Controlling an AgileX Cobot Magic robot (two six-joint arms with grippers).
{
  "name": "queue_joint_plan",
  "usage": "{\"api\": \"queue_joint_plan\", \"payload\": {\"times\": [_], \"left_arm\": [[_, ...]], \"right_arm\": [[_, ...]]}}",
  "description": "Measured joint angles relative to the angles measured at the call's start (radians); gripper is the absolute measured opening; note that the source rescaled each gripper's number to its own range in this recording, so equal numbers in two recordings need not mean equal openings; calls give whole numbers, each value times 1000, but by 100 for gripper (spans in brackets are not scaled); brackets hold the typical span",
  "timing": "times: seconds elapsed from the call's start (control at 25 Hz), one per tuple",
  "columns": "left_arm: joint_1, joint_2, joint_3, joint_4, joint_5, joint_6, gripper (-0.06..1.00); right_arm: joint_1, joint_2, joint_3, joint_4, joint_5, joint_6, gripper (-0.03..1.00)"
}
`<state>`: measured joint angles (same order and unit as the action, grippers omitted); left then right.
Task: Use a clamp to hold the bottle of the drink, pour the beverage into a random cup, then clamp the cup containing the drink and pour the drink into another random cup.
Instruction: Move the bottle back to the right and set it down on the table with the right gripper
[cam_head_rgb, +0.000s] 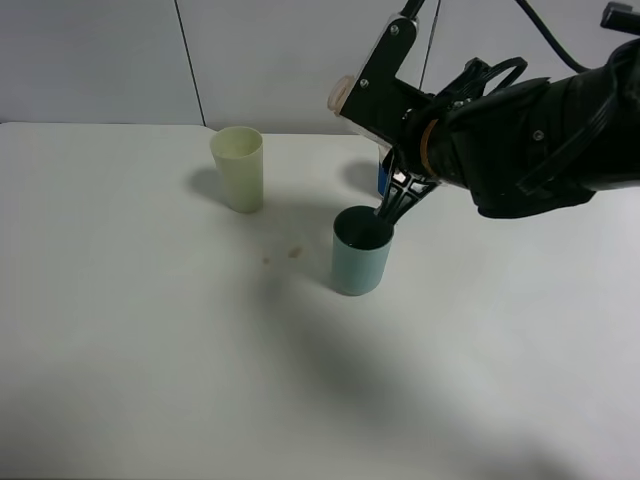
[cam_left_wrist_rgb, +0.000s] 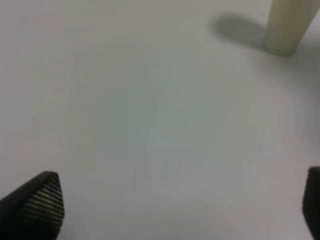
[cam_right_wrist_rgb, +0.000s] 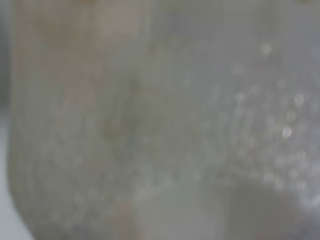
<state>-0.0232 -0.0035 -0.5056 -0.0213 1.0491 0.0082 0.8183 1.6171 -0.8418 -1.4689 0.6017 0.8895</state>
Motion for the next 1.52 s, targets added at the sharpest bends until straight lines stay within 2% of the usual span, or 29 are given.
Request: {"api": "queue_joint_plan", "payload": {"times": [0.16,0.32,0.52,0.68,1.0,1.24,1.52], "left_arm": [[0,0,0,0,0,0,89],[0,0,0,0,0,0,89],[0,0,0,0,0,0,89],[0,0,0,0,0,0,89],[0,0,0,0,0,0,89],[0,0,0,0,0,0,89],[0,0,0,0,0,0,89]], "right_arm": [[-28,-1,0,53,-18,112,2],[-47,-17,0,76,-28,126,2],[-98,-67,0,157,-81,127,2],[-143,-87,0,230,-129,79,2],[-223,-94,-1,428,-238,-154,2],[-276,-94,-1,625,-328,-349,2],[-309,-94,-1,943,-430,-726,2]]}}
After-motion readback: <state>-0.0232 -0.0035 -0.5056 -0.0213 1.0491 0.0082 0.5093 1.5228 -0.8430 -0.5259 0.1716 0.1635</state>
